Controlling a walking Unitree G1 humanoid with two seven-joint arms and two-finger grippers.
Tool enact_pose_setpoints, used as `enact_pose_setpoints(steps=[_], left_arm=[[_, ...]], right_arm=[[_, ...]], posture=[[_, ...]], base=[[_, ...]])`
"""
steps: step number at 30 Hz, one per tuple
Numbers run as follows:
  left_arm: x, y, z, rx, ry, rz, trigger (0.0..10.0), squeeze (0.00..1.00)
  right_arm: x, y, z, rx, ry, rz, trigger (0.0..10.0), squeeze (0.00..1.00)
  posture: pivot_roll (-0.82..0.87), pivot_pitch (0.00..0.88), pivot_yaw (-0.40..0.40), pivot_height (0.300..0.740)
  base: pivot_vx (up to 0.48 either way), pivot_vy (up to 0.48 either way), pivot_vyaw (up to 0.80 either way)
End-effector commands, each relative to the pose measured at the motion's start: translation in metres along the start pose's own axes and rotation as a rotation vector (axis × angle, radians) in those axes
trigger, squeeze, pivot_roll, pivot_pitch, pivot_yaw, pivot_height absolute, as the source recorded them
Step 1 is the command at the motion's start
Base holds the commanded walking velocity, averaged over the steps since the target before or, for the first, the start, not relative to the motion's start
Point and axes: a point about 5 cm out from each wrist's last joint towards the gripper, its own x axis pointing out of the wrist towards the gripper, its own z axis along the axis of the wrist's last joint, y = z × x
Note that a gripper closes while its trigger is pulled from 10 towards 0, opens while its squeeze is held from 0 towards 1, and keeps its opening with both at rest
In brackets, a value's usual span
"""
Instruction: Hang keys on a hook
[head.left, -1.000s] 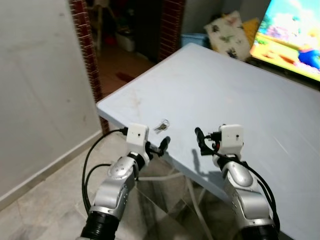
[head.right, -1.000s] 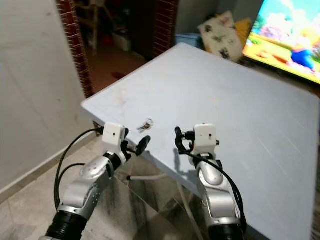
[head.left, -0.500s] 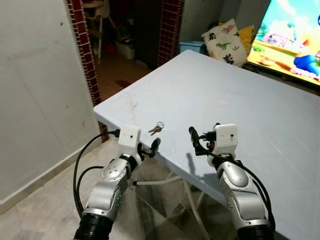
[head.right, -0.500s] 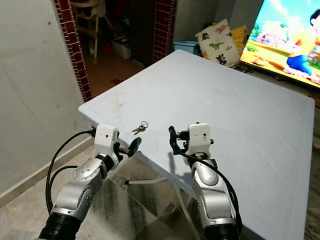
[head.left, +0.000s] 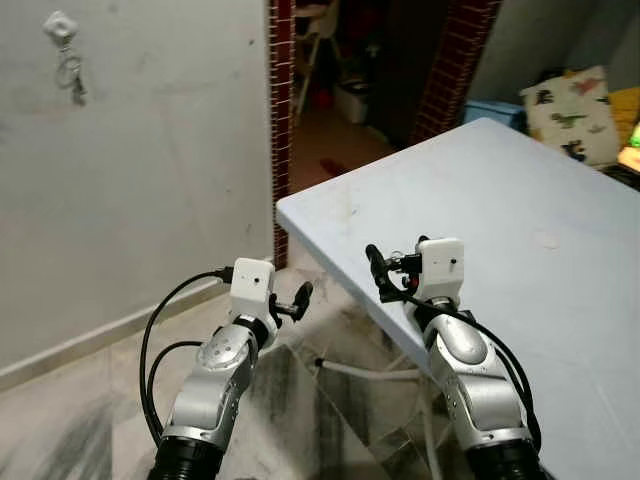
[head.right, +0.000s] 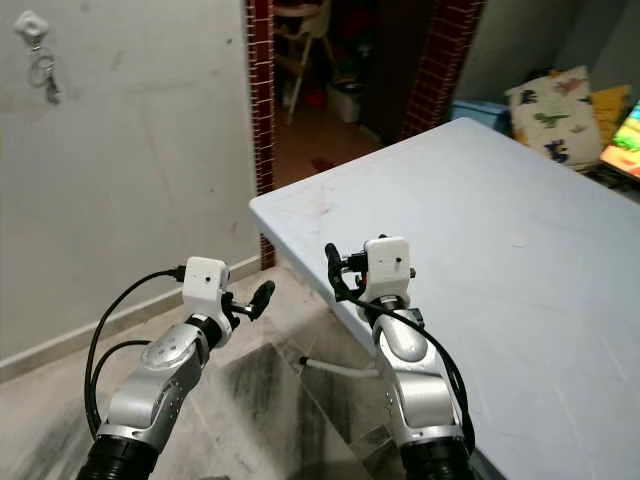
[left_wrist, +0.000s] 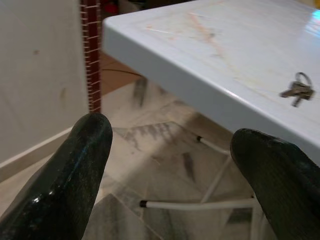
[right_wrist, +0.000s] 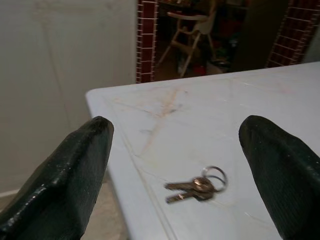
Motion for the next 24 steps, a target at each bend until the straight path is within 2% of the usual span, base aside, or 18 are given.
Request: enact_pose_setpoints(steps=[1, 6, 14, 16, 24], left_arm=[[0.004, -0.003, 0.008, 0.007, -0.014, -0.018, 10.0, 0.00], [0.008, 0.001, 0.015, 0.008, -0.025, -0.005, 10.0, 0.00], [0.010, 0.004, 0.007, 0.020, 0.041, -0.001, 10.0, 0.00], [0.009, 0.000, 0.001, 0.012, 0.074, -0.035, 10.0, 0.00], [0.004, -0.006, -0.001, 0.007, 0.097, -0.077, 10.0, 0.00]], right_arm=[[0.003, -0.007, 0.004, -0.006, -0.006, -0.030, 10.0, 0.00], [0.008, -0.007, 0.009, -0.019, -0.008, -0.053, 10.0, 0.00], [0.013, -0.008, 0.007, -0.030, 0.023, -0.087, 10.0, 0.00], [0.020, -0.005, 0.006, -0.037, 0.048, -0.083, 10.0, 0.00], [0.028, -0.003, -0.005, -0.075, 0.134, -0.119, 10.0, 0.00]], posture=[[0.14, 0.000, -0.064, 0.740], [0.14, 0.000, -0.064, 0.740], [0.14, 0.000, -0.061, 0.740], [0.15, 0.000, -0.063, 0.740], [0.16, 0.000, -0.066, 0.740]], base=[[0.000, 0.000, 0.00], [0.000, 0.000, 0.00], [0.000, 0.000, 0.00], [0.000, 0.000, 0.00], [0.000, 0.000, 0.00]])
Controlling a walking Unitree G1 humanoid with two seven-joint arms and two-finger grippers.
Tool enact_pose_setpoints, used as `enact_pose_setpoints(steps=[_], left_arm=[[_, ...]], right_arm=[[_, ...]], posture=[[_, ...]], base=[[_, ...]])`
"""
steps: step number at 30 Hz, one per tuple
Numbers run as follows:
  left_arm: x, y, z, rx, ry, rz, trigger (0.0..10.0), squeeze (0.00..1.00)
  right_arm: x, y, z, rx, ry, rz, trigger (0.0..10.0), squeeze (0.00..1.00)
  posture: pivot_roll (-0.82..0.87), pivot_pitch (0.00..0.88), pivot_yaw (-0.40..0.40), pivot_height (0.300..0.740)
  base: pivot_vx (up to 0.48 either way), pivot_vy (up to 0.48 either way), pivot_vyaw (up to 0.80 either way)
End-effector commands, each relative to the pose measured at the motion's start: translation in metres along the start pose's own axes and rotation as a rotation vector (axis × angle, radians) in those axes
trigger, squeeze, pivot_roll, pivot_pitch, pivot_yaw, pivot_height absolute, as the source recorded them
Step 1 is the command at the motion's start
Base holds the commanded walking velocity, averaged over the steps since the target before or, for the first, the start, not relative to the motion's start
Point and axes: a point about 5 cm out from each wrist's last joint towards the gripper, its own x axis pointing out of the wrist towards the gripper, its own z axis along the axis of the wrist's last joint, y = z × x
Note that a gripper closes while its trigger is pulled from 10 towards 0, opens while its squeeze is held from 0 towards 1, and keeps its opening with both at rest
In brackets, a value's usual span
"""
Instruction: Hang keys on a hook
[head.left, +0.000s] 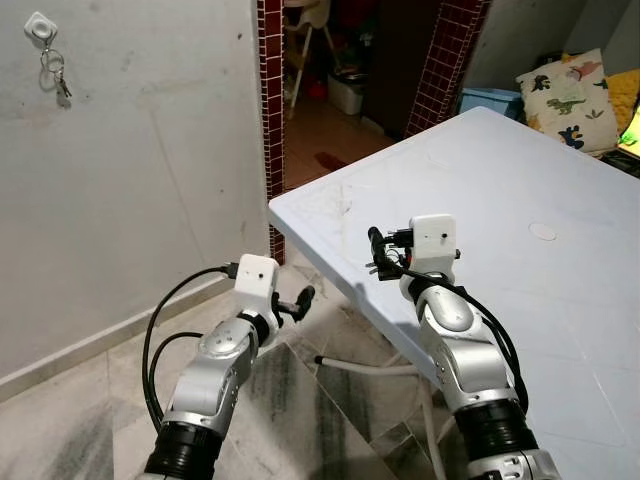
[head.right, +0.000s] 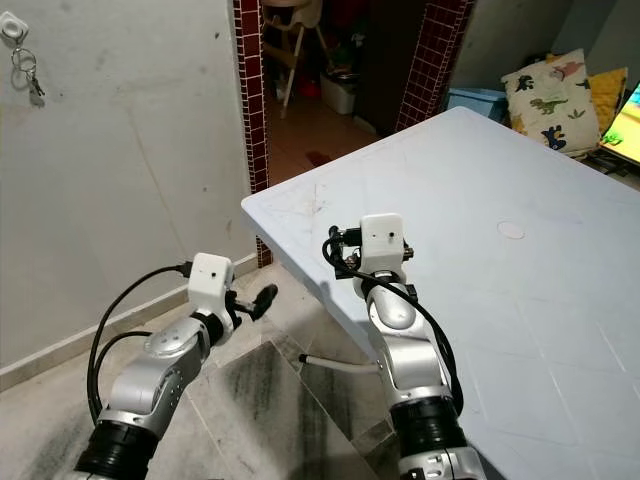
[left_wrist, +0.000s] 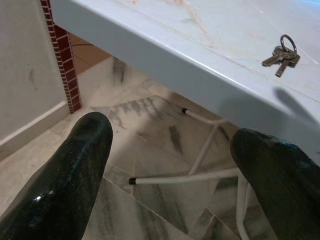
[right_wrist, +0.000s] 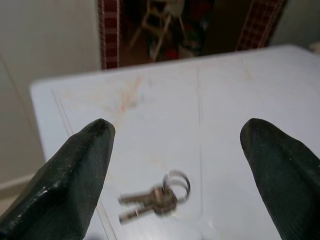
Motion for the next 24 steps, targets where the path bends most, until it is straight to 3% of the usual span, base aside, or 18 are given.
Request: enact_pose_setpoints(steps=[1, 5, 11, 18, 24], left_arm=[[-0.001, -0.004, 0.005, 0.004, -0.015, -0.019, 10.0, 0.00], [-0.001, -0.008, 0.004, 0.006, 0.010, -0.055, 10.0, 0.00], [-0.001, -0.010, 0.008, 0.009, 0.009, -0.067, 10.0, 0.00], [-0.006, -0.014, 0.008, 0.012, 0.016, -0.105, 10.0, 0.00], [-0.011, -0.013, 0.016, 0.038, -0.016, -0.093, 10.0, 0.00]], right_arm=[[0.002, -0.001, -0.003, -0.012, 0.030, -0.018, 10.0, 0.00], [0.006, -0.005, -0.020, -0.070, 0.107, -0.062, 10.0, 0.00], [0.010, -0.008, -0.035, -0.076, 0.150, -0.060, 10.0, 0.00], [0.016, -0.009, -0.036, -0.051, 0.145, -0.062, 10.0, 0.00], [0.021, 0.003, -0.038, -0.032, 0.141, -0.044, 10.0, 0.00]], posture=[[0.16, 0.000, -0.066, 0.740], [0.18, 0.000, -0.072, 0.740], [0.19, 0.000, -0.082, 0.740], [0.20, 0.000, -0.085, 0.740], [0.22, 0.007, -0.092, 0.740]], base=[[0.000, 0.000, 0.00], [0.000, 0.000, 0.00], [0.000, 0.000, 0.00], [0.000, 0.000, 0.00], [0.000, 0.000, 0.00]])
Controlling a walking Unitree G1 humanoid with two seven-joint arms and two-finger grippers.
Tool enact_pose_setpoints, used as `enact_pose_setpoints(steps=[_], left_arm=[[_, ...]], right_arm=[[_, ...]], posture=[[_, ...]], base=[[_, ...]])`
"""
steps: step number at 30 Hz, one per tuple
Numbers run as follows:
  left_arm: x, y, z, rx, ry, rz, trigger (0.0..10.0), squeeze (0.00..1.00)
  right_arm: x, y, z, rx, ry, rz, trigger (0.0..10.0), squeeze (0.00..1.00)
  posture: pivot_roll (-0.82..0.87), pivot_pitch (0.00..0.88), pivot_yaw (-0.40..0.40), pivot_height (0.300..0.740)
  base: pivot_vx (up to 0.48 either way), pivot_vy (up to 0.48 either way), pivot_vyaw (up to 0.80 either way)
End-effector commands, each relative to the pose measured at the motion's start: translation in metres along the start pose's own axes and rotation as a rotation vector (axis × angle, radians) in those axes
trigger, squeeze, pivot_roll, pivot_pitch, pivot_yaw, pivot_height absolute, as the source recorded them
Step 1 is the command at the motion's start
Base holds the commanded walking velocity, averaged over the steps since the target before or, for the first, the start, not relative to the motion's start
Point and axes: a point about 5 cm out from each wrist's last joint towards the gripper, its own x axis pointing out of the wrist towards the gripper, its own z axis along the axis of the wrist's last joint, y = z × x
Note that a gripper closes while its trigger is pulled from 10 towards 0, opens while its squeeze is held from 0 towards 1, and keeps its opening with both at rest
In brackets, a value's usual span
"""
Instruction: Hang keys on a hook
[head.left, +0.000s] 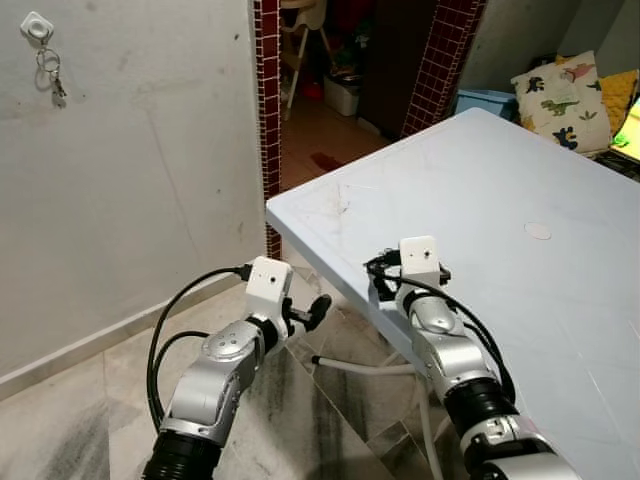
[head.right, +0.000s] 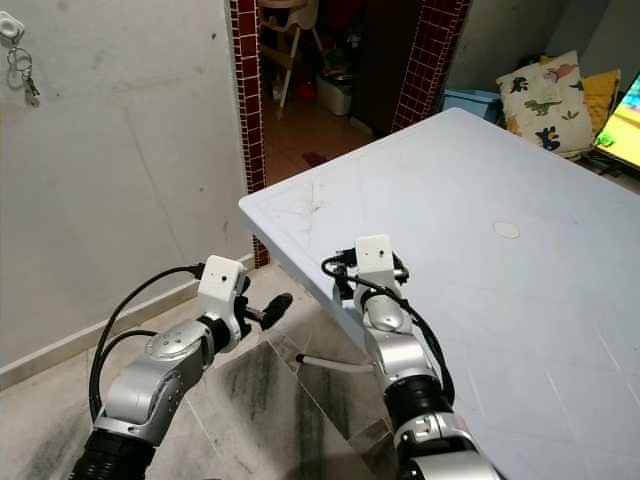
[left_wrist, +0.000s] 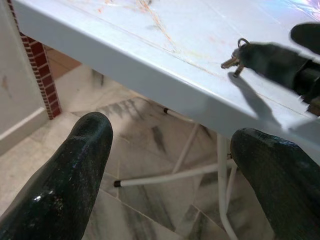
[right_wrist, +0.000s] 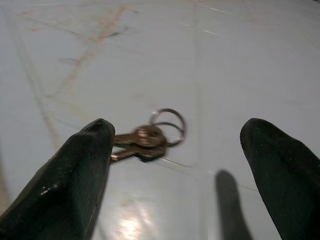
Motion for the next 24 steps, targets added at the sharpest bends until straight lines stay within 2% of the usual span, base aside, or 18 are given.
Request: enact_pose_setpoints(steps=[1, 9, 14, 16, 21, 22, 24], left_arm=[[-0.003, 0.001, 0.007, 0.013, -0.020, 0.005, 10.0, 0.00], [-0.005, 0.005, 0.009, 0.020, -0.022, 0.031, 10.0, 0.00], [-0.008, 0.005, 0.014, 0.007, -0.050, 0.032, 10.0, 0.00], [-0.010, 0.005, 0.019, 0.005, -0.080, 0.021, 10.0, 0.00], [-0.016, 0.011, 0.019, 0.026, -0.102, 0.061, 10.0, 0.00], [-0.021, 0.014, 0.015, 0.033, -0.102, 0.084, 10.0, 0.00], [-0.025, 0.015, 0.012, 0.037, -0.101, 0.094, 10.0, 0.00]], right_arm=[[0.002, 0.003, 0.002, 0.022, -0.012, -0.003, 10.0, 0.00], [0.004, 0.007, -0.001, 0.027, 0.000, 0.001, 10.0, 0.00], [0.007, 0.000, 0.013, 0.050, -0.065, -0.029, 10.0, 0.00], [0.002, -0.006, 0.020, 0.066, -0.126, -0.023, 10.0, 0.00], [-0.012, -0.016, 0.022, 0.086, -0.174, -0.006, 10.0, 0.00], [-0.021, -0.021, 0.020, 0.086, -0.184, -0.004, 10.0, 0.00], [-0.029, -0.025, 0.020, 0.095, -0.190, -0.008, 10.0, 0.00]], posture=[[0.22, 0.009, -0.094, 0.740], [0.23, 0.018, -0.100, 0.740], [0.24, 0.015, -0.109, 0.740], [0.23, 0.009, -0.108, 0.740], [0.21, 0.002, -0.099, 0.740], [0.20, 0.001, -0.096, 0.740], [0.19, 0.000, -0.091, 0.740]], base=[[0.000, 0.000, 0.00], [0.000, 0.000, 0.00], [0.000, 0.000, 0.00], [0.000, 0.000, 0.00], [0.000, 0.000, 0.00], [0.000, 0.000, 0.00], [0.000, 0.000, 0.00]])
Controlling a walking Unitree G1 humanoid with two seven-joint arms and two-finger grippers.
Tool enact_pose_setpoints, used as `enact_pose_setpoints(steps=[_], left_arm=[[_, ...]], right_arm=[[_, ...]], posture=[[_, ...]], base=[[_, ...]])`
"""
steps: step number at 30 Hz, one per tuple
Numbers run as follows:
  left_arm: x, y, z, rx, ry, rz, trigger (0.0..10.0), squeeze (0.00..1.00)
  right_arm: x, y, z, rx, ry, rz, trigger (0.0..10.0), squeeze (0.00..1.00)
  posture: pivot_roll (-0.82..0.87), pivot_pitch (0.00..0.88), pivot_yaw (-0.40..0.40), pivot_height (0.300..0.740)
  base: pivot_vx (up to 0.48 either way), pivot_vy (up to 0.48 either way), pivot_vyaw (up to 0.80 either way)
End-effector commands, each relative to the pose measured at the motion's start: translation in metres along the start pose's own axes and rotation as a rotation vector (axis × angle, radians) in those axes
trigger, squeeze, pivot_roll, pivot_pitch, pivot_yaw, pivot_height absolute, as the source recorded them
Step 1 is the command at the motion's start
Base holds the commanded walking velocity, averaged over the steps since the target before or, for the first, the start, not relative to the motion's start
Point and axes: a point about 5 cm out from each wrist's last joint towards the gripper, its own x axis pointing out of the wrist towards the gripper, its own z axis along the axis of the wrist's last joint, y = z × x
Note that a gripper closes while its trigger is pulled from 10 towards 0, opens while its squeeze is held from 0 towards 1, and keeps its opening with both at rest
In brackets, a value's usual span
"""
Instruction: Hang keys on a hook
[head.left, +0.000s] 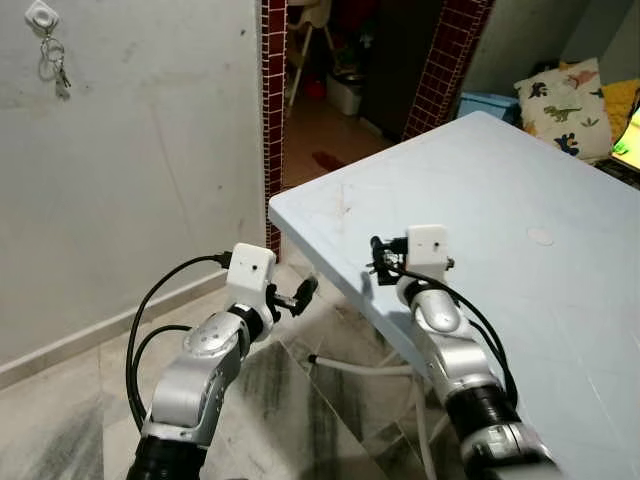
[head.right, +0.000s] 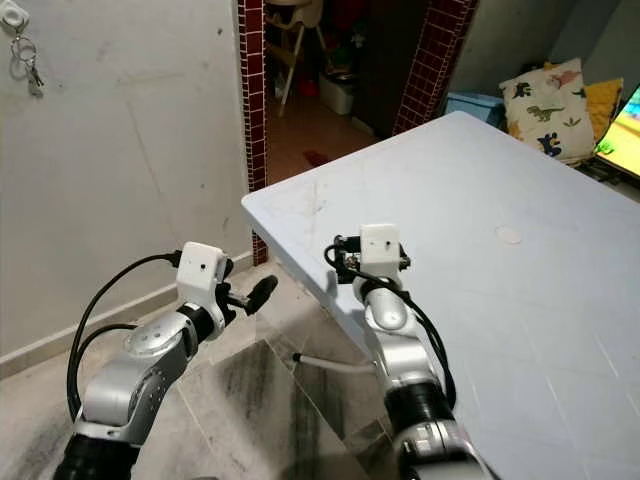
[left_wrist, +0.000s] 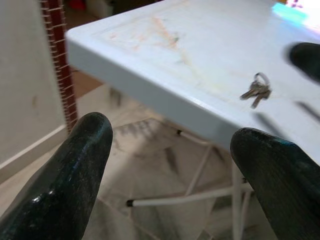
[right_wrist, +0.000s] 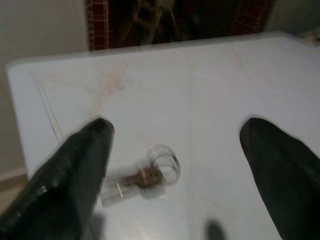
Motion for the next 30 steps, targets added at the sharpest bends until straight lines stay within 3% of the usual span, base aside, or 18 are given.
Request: enact_pose_setpoints(steps=[1, 6, 10, 19, 30], left_arm=[[-0.004, 0.001, 0.001, 0.023, -0.013, 0.013, 10.0, 0.00], [-0.011, 0.003, -0.005, 0.041, 0.015, 0.017, 10.0, 0.00], [-0.008, 0.001, -0.003, 0.030, 0.006, 0.009, 10.0, 0.00], [-0.003, -0.007, 0.004, -0.003, -0.022, 0.000, 10.0, 0.00], [-0.001, -0.006, 0.003, -0.003, -0.017, 0.001, 10.0, 0.00]], right_arm=[[-0.004, -0.007, 0.011, 0.010, -0.025, -0.010, 10.0, 0.00], [-0.024, -0.011, 0.015, 0.025, -0.021, -0.007, 10.0, 0.00], [-0.037, -0.014, 0.007, 0.016, 0.029, -0.015, 10.0, 0.00], [-0.042, -0.011, 0.012, 0.054, 0.046, -0.044, 10.0, 0.00], [-0.041, -0.012, 0.016, 0.039, 0.055, -0.033, 10.0, 0.00]], posture=[[0.19, 0.000, -0.090, 0.740], [0.16, 0.028, -0.087, 0.740], [0.15, 0.036, -0.083, 0.740], [0.15, 0.025, -0.071, 0.740], [0.14, 0.008, -0.073, 0.740]], base=[[0.000, 0.000, 0.00], [0.000, 0.000, 0.00], [0.000, 0.000, 0.00], [0.137, 0.000, 0.00], [0.201, 0.000, 0.00]])
